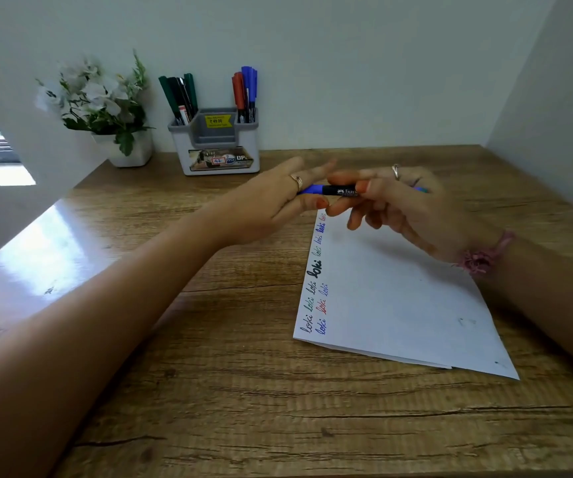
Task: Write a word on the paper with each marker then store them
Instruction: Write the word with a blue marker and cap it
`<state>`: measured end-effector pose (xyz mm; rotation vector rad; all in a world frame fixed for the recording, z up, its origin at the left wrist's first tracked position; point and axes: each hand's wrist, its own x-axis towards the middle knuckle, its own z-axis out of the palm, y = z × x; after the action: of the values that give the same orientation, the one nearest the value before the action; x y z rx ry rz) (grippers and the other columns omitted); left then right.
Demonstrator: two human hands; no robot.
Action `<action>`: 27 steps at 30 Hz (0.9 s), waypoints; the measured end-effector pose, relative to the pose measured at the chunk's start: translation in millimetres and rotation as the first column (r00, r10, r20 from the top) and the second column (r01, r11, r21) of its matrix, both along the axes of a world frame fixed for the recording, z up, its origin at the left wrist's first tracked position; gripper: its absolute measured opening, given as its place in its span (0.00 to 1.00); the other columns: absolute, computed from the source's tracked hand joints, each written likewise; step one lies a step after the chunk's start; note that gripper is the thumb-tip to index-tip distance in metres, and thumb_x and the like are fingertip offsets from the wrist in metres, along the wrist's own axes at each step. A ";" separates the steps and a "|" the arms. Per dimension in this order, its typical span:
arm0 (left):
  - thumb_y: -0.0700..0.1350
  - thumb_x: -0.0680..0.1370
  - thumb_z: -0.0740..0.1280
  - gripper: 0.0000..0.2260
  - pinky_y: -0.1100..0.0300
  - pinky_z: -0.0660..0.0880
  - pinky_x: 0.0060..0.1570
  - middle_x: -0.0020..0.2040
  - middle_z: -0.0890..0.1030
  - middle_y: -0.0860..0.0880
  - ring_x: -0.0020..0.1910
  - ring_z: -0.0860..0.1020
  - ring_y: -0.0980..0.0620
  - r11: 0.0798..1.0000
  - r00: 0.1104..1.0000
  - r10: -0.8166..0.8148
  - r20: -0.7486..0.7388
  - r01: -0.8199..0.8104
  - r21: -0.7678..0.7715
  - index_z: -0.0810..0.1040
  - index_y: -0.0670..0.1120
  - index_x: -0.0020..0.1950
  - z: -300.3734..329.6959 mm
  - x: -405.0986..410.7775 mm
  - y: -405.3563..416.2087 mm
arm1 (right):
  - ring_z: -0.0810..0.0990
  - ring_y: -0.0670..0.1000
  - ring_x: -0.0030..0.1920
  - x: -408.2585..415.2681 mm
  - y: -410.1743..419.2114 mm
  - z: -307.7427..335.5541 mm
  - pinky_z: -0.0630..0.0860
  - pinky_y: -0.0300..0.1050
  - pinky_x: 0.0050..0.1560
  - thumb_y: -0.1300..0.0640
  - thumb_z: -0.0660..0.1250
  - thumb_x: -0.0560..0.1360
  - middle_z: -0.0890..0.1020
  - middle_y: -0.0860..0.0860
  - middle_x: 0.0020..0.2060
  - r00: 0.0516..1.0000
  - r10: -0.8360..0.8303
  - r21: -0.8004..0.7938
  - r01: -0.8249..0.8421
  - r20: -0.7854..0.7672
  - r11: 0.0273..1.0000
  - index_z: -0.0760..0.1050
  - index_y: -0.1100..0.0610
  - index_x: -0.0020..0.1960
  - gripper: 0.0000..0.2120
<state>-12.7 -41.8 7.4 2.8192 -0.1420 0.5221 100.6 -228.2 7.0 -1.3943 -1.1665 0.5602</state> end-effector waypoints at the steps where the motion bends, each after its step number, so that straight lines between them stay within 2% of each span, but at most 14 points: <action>1: 0.56 0.79 0.54 0.25 0.77 0.62 0.45 0.44 0.66 0.55 0.43 0.67 0.67 1.000 0.999 0.007 0.037 -0.006 -0.016 0.61 0.48 0.74 0.1 0.4 0.8 | 0.80 0.50 0.37 -0.4 0.8 0.8 0.70 0.37 0.34 0.57 0.60 0.76 0.86 0.55 0.44 1.000 -0.005 -0.006 0.005 -0.009 1.000 0.78 0.55 0.57 0.13; 4: 0.53 0.78 0.61 0.21 0.78 0.63 0.44 0.44 0.68 0.53 0.40 0.67 0.63 0.993 0.979 0.061 0.194 -0.040 -0.107 0.70 0.48 0.69 1.4 -0.3 3.3 | 0.78 0.46 0.29 0.8 2.5 5.3 0.70 0.37 0.30 0.59 0.67 0.75 0.85 0.51 0.35 0.989 -0.145 0.029 0.146 -0.033 0.989 0.73 0.56 0.47 0.04; 6: 0.50 0.76 0.65 0.11 0.75 0.67 0.41 0.41 0.71 0.56 0.37 0.70 0.64 0.954 0.960 0.122 0.253 -0.043 -0.298 0.75 0.52 0.58 4.4 -3.9 -0.1 | 0.77 0.43 0.25 1.5 2.0 8.5 0.71 0.36 0.28 0.61 0.71 0.71 0.84 0.49 0.29 0.965 -0.250 0.105 0.257 -0.072 0.961 0.70 0.56 0.42 0.09; 9: 0.48 0.76 0.67 0.04 0.69 0.74 0.35 0.38 0.76 0.54 0.33 0.74 0.63 0.819 0.963 0.159 0.217 -0.006 -0.574 0.75 0.52 0.49 5.3 -5.3 -10.7 | 0.78 0.40 0.26 0.3 0.2 9.6 0.71 0.32 0.28 0.62 0.74 0.68 0.83 0.46 0.28 0.944 -0.325 0.168 0.329 -0.051 0.929 0.72 0.57 0.41 0.10; 12: 0.46 0.77 0.65 0.03 0.68 0.74 0.32 0.35 0.76 0.51 0.30 0.73 0.60 0.716 0.977 0.153 0.145 -0.009 -0.698 0.74 0.48 0.47 4.4 -4.6 -16.9 | 0.79 0.40 0.29 -4.3 0.6 5.7 0.75 0.33 0.32 0.61 0.76 0.66 0.82 0.47 0.29 0.917 -0.398 0.213 0.382 0.032 0.899 0.76 0.58 0.40 0.09; 15: 0.46 0.78 0.63 0.03 0.68 0.72 0.31 0.35 0.74 0.50 0.29 0.71 0.60 0.678 0.990 0.121 0.072 -0.029 -0.735 0.72 0.48 0.45 6.8 -6.7 -15.2 | 0.80 0.46 0.31 -6.7 1.9 -1.0 0.80 0.44 0.37 0.59 0.77 0.65 0.81 0.49 0.31 0.892 -0.441 0.242 0.409 0.099 0.880 0.78 0.56 0.39 0.09; 17: 0.46 0.78 0.63 0.03 0.68 0.72 0.31 0.35 0.73 0.50 0.29 0.71 0.60 0.677 0.994 0.105 0.043 -0.040 -0.735 0.72 0.49 0.44 8.9 -8.6 -13.4 | 0.79 0.51 0.32 -6.4 2.9 -5.1 0.79 0.54 0.41 0.58 0.77 0.65 0.82 0.53 0.32 0.884 -0.451 0.247 0.413 0.121 0.877 0.79 0.56 0.40 0.08; 19: 0.46 0.78 0.63 0.04 0.68 0.71 0.31 0.35 0.73 0.50 0.29 0.71 0.60 0.689 0.994 0.102 0.029 -0.049 -0.723 0.72 0.49 0.44 9.8 -9.6 -13.1 | 0.80 0.57 0.34 -5.5 4.3 -8.4 0.79 0.58 0.41 0.57 0.77 0.66 0.83 0.58 0.35 0.875 -0.460 0.256 0.414 0.154 0.874 0.79 0.54 0.41 0.07; 23: 0.46 0.77 0.63 0.03 0.69 0.71 0.30 0.35 0.73 0.50 0.28 0.71 0.62 0.711 0.994 0.112 0.012 -0.072 -0.700 0.71 0.49 0.45 10.2 -9.8 -14.8 | 0.82 0.60 0.38 -4.1 6.3 -12.6 0.79 0.55 0.41 0.57 0.75 0.69 0.84 0.54 0.35 0.873 -0.450 0.241 0.403 0.186 0.883 0.80 0.56 0.43 0.06; 27: 0.46 0.77 0.64 0.02 0.70 0.71 0.30 0.35 0.74 0.51 0.29 0.70 0.62 0.731 0.993 0.119 0.026 -0.069 -0.679 0.72 0.50 0.45 10.5 -10.3 -14.3 | 0.83 0.48 0.35 -3.6 8.7 -14.1 0.78 0.43 0.37 0.58 0.73 0.71 0.83 0.50 0.34 0.879 -0.430 0.213 0.389 0.204 0.896 0.80 0.61 0.46 0.08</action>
<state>-22.9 -56.1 17.9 2.0890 0.1583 0.5519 97.1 -219.5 -7.2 -1.5384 -1.0380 -0.0163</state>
